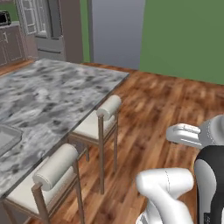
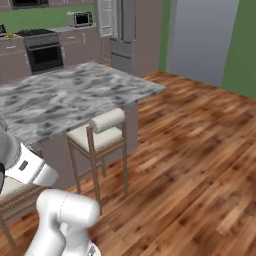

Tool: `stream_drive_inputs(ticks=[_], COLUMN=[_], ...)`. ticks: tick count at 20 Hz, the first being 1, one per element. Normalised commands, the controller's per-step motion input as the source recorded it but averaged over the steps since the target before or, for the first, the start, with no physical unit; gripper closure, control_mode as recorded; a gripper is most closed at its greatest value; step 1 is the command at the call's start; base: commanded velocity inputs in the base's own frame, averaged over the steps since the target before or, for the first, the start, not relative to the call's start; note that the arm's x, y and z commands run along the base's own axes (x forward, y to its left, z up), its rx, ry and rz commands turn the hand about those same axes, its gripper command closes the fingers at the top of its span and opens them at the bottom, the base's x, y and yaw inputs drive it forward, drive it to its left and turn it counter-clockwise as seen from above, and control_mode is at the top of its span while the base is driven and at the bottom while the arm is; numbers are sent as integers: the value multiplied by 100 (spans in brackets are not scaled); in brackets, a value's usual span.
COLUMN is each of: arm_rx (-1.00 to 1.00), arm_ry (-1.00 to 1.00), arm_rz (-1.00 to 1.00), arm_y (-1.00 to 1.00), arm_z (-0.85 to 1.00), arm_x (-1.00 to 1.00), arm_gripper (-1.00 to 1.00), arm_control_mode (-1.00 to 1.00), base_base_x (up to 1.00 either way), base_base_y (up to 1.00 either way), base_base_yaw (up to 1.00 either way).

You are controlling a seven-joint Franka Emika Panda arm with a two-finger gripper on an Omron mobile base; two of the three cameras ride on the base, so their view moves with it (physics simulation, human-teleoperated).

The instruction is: Place the cold items (carrot and tomato) from the fridge in one tupperware on the dining counter. Place the warm items (kebab skewer and hot dog) in the stove area in another tupperware.

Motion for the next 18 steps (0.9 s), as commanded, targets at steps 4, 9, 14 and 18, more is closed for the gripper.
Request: stream_drive_inputs(ticks=[4, 9, 14, 18], arm_rx=[0, 0, 0, 0], arm_ry=[0, 0, 0, 0], arm_rz=[0, 0, 0, 0], arm_y=[0, 0, 0, 0], arm_z=[0, 0, 0, 0], arm_x=[0, 0, 0, 0], arm_gripper=[-100, -100, -100, -100], arm_control_mode=[100, 100, 100, 100], base_base_x=[67, 79, 75, 69], base_base_y=[-76, -71, -78, -84], base_base_yaw=[0, 0, 3, 7])
